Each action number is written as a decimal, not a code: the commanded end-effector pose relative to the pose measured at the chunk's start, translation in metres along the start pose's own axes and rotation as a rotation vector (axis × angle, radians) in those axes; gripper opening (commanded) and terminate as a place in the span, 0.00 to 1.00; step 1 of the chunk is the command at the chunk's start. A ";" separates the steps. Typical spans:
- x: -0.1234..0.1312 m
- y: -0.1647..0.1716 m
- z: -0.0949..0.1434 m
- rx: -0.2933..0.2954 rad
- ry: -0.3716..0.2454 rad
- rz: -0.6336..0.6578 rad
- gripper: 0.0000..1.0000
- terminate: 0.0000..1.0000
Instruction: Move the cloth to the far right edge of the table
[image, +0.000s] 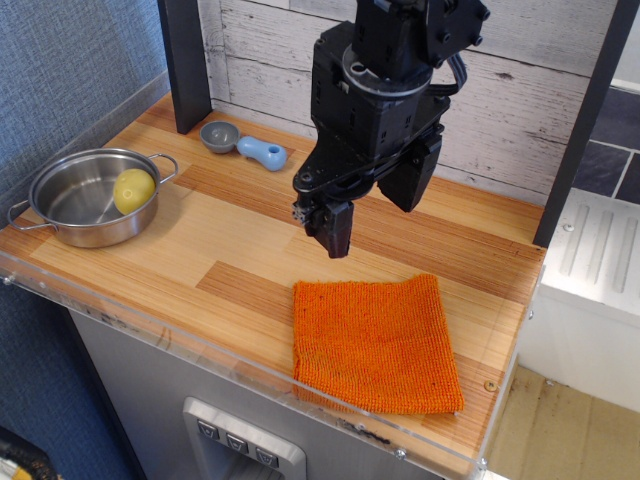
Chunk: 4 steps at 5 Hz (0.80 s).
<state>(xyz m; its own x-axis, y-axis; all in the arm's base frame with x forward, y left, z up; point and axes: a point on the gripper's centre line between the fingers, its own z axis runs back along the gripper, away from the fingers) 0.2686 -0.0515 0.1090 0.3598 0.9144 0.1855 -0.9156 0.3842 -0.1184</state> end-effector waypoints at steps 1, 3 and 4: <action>0.000 0.000 0.000 0.000 0.000 0.000 1.00 0.00; -0.007 0.000 -0.015 0.045 -0.001 -0.283 1.00 0.00; -0.011 0.001 -0.020 0.050 -0.017 -0.451 1.00 0.00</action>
<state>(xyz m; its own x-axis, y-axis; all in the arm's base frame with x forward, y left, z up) 0.2645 -0.0597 0.0803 0.7347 0.6488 0.1984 -0.6672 0.7439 0.0381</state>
